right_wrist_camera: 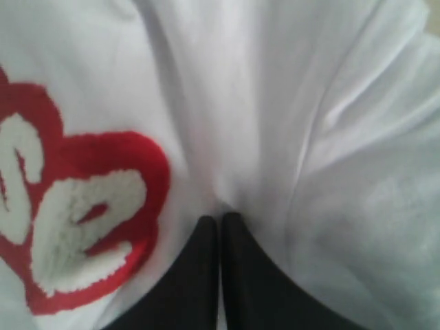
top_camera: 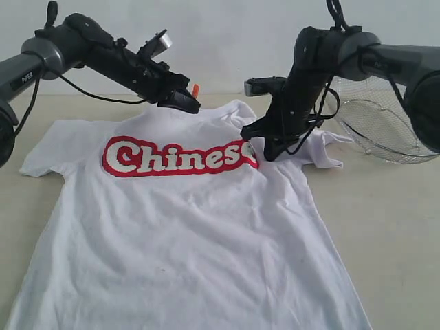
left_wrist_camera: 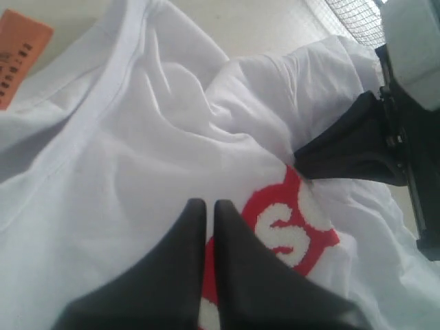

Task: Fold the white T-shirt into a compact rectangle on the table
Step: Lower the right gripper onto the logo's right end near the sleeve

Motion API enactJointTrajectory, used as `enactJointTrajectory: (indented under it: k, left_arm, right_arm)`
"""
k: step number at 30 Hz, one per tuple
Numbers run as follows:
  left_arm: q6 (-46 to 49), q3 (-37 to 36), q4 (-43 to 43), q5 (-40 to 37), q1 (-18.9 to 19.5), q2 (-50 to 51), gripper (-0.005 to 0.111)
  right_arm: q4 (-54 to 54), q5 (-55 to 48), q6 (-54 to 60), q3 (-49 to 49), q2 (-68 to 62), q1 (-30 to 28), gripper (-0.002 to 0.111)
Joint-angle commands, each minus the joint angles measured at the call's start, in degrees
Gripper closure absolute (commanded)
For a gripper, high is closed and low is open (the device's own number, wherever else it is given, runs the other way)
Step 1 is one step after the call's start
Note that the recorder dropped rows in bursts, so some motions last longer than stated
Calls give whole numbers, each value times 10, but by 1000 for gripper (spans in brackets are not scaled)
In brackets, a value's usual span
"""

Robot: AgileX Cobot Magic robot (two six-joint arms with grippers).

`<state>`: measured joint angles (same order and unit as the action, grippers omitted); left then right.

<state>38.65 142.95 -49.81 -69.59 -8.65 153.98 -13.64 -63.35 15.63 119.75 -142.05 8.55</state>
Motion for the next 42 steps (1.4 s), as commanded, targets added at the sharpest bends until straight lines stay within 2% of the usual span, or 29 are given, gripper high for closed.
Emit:
enactJointTrajectory:
  k: [1, 21, 29, 38, 42]
  left_arm:
    - [-2, 4, -8, -4, 0, -8, 102]
    - [-3, 4, -5, -4, 1, -10, 102]
    - [-3, 4, -5, -4, 1, -10, 102]
    - [-6, 4, -7, -4, 1, -10, 102]
    - [-6, 4, -7, -4, 1, -10, 102]
  right_arm:
    - [-12, -40, 17, -4, 6, 1, 108]
    - [-19, -66, 40, -4, 3, 76, 108]
    - [-126, -66, 102, -4, 3, 80, 108]
    - [18, -41, 42, -4, 56, 68, 108]
    - [26, -46, 40, -4, 69, 47, 108]
